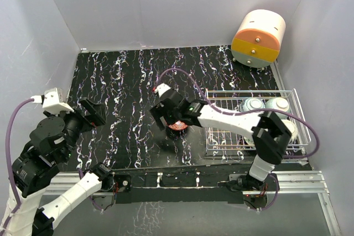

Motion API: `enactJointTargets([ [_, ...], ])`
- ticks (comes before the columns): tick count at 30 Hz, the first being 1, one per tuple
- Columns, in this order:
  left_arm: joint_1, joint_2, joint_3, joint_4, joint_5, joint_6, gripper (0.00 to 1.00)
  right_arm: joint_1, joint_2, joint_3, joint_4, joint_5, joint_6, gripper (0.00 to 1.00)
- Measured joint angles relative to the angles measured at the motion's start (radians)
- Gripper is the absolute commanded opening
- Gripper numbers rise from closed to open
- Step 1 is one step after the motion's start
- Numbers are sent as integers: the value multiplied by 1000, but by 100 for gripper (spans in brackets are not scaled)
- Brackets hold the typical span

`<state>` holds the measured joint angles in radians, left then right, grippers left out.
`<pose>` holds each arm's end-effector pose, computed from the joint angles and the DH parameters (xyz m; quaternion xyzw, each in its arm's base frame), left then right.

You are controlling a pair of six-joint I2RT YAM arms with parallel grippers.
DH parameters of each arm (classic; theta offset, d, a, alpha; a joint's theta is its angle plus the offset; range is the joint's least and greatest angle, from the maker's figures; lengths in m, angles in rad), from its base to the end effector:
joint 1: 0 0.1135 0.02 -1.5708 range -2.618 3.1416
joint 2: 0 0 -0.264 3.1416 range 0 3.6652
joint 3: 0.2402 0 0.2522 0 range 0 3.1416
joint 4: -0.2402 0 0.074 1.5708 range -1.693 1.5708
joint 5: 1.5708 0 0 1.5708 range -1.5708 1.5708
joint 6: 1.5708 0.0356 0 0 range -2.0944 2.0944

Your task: Load the bowls into the dish rack

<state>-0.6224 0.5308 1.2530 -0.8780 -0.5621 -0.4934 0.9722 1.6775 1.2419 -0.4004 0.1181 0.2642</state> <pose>0.0430 -0.0075 0.4379 -0.1328 0.7403 -0.1517 0.6413 0.2113 0.3023 0.2459 -0.3031 0.8812 0.1629 0.3241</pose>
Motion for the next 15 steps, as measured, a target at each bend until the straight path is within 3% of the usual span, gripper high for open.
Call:
enactJointTargets([
  [7, 0, -1, -23, -21, -7, -5, 97, 31, 131, 59, -46, 83, -4, 77],
  [11, 0, -4, -27, -24, -12, -5, 97, 35, 174, 70, -68, 145, -1, 61],
  [15, 0, -11, -39, -25, -16, -5, 97, 37, 211, 79, -82, 183, 2, 55],
])
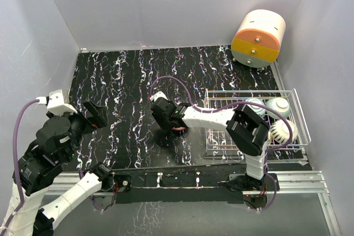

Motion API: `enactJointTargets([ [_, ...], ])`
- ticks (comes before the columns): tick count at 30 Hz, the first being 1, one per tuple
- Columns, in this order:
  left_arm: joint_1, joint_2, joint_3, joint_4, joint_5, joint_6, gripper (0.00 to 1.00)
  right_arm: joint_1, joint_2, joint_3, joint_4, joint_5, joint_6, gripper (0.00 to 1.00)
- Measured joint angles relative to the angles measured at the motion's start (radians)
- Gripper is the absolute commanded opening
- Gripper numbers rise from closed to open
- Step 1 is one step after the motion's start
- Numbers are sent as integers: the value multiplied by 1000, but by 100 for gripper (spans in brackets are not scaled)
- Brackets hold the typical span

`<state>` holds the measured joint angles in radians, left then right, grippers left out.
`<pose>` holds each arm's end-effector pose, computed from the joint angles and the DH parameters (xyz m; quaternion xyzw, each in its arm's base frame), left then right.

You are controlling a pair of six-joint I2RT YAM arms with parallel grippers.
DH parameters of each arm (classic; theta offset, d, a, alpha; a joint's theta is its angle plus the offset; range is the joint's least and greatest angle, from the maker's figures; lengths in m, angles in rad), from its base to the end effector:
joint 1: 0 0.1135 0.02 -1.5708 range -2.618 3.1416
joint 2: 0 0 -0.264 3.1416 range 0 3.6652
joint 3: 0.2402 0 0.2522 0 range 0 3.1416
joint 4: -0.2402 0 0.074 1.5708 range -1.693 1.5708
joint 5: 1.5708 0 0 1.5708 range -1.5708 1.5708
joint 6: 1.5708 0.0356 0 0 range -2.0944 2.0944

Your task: Load the bowls into the dish rack

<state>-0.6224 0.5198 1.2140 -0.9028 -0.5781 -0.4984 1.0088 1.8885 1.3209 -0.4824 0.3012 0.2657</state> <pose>0.0457 -0.0089 0.4260 -0.1330 0.7543 -0.1332 0.6289 0.2194 0.3286 0.1895 -0.3109 0.9042 0.0349 0.2909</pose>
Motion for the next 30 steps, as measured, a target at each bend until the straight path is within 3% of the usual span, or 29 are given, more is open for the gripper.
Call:
enactJointTargets([
  [8, 0, 0, -22, 0, 1, 0, 97, 6, 31, 0, -7, 40, 5, 49],
  [19, 0, 0, -24, -1, 1, -3, 97, 9, 33, -8, 14, 65, 13, 22],
  [25, 0, 0, -31, -4, 1, -8, 97, 13, 6, -33, 35, 61, 14, 13],
  [30, 0, -2, -31, -6, 0, -8, 97, 8, -79, -88, 95, -41, 39, 9],
])
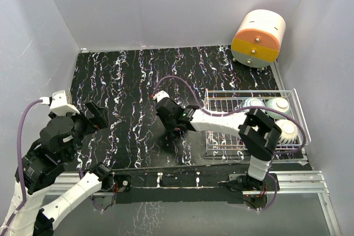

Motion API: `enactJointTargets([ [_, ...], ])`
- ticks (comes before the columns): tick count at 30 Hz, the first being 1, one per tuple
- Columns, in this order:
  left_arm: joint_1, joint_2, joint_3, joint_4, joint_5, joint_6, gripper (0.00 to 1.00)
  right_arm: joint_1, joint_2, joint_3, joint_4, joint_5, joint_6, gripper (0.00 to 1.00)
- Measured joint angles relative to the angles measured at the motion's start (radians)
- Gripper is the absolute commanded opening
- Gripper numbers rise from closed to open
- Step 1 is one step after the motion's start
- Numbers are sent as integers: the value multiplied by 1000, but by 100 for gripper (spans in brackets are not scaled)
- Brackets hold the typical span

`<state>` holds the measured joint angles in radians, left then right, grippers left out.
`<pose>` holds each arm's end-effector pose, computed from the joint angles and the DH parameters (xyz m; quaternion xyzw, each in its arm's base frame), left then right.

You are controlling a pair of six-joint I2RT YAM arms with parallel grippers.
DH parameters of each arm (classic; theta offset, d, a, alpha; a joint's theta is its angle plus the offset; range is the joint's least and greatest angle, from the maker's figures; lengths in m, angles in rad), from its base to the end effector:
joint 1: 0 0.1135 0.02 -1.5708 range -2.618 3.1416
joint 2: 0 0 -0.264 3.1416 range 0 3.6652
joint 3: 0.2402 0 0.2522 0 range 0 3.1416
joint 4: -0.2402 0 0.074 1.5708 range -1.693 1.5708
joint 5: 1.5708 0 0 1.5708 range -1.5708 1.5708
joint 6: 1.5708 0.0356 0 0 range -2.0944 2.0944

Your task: Load the bowls into the dish rack

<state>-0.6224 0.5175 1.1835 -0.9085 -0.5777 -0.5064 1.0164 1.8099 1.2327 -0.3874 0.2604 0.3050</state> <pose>0.0494 -0.0115 0.4177 -0.1315 0.7637 -0.1265 0.6192 0.2090 0.3202 0.1975 -0.2932 0.9006 0.0838 0.3097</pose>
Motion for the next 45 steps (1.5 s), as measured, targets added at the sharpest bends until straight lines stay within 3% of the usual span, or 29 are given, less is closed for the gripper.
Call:
enactJointTargets([
  [12, 0, -5, 0, -16, -6, 1, 97, -52, -465, -218, 319, -333, 190, 8],
  [16, 0, -7, 0, -15, -4, 2, 97, -221, -656, -349, 440, -419, 312, 8],
  [21, 0, -8, 0, -12, 10, 4, 97, -467, -769, -469, 519, -495, 412, 9],
  [32, 0, -8, 0, -13, 21, 5, 97, -749, -1034, -695, 616, -531, 600, 9],
  [36, 0, -8, 0, -14, 21, 5, 97, -838, -1048, -750, 678, -568, 674, 9],
  [45, 0, -8, 0, -14, 23, 5, 97, -951, -896, -1009, 964, -710, 907, 9],
])
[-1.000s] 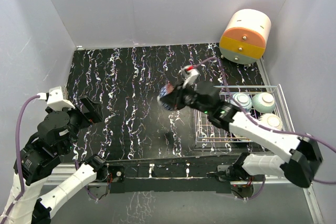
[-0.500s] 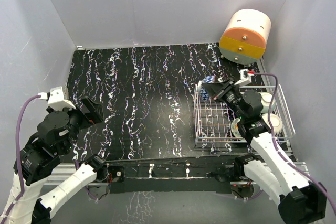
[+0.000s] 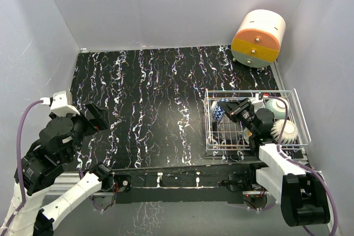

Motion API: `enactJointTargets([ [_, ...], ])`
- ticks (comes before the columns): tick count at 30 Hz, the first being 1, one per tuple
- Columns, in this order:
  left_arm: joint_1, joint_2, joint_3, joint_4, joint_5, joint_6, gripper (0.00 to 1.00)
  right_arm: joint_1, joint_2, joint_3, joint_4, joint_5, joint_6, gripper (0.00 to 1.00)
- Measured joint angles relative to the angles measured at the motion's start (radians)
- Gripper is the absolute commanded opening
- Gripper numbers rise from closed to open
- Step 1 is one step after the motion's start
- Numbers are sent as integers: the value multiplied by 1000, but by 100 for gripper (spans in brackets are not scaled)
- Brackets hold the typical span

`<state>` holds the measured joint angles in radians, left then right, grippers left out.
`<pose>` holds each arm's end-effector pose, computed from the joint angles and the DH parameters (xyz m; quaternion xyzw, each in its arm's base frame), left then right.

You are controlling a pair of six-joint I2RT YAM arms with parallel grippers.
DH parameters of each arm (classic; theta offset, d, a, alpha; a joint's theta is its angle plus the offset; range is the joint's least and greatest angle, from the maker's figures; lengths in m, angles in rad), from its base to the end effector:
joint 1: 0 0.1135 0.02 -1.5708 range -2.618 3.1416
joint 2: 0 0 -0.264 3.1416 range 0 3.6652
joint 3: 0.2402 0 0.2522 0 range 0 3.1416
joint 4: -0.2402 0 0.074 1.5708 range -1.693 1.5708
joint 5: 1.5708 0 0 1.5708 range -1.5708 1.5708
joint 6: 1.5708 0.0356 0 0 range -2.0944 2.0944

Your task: Load the bowls into the dish rack

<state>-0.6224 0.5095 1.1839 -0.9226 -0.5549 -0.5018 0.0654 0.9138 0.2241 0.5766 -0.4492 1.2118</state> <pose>0.0471 -0.0107 0.4165 -0.1222 0.7678 -0.1319 0.6150 0.1899 0.0279 0.2010 0.2698 0.6914 0.5204 0.4223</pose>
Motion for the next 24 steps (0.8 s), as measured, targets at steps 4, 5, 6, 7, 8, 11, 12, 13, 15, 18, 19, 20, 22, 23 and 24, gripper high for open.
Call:
enactJointTargets([
  [4, 0, 0, 0, -1, 2, 0, 97, -9, 64, -68, 122, -31, 80, 9],
  [5, 0, 0, 0, -1, 2, 0, 97, -9, 75, -76, 154, -36, 94, 9],
  [6, 0, 0, 0, -1, 2, 0, 97, -10, 91, -85, 199, -43, 112, 9],
  [7, 0, 0, 0, -1, 2, 0, 97, -10, 109, -93, 243, -48, 130, 9],
  [8, 0, 0, 0, -1, 3, 0, 97, -10, 126, -101, 282, -50, 143, 9],
  [11, 0, 0, 0, -1, 5, 0, 97, -14, 174, -127, 374, -51, 182, 9],
  [12, 0, 0, 0, -1, 6, 0, 97, -15, 187, -135, 397, -50, 190, 9],
  [13, 0, 1, 0, -1, 6, 0, 97, -15, 200, -141, 417, -48, 198, 9],
  [15, 0, 4, 0, 0, 6, 0, 97, -18, 220, -152, 451, -47, 212, 10],
  [18, 0, 12, 0, 2, 8, 1, 97, -23, 258, -166, 511, -46, 230, 10],
  [19, 0, 14, 0, 2, 9, 1, 97, -25, 266, -170, 528, -45, 234, 12],
  [20, 0, 17, 0, 2, 10, 2, 97, -27, 271, -174, 539, -45, 238, 12],
  [22, 0, 20, 0, 2, 10, 3, 97, -27, 272, -185, 554, -45, 244, 13],
  [23, 0, 21, 0, 2, 10, 4, 97, -28, 272, -191, 560, -44, 249, 13],
  [24, 0, 21, 0, 2, 11, 4, 97, -29, 272, -195, 566, -43, 254, 13],
])
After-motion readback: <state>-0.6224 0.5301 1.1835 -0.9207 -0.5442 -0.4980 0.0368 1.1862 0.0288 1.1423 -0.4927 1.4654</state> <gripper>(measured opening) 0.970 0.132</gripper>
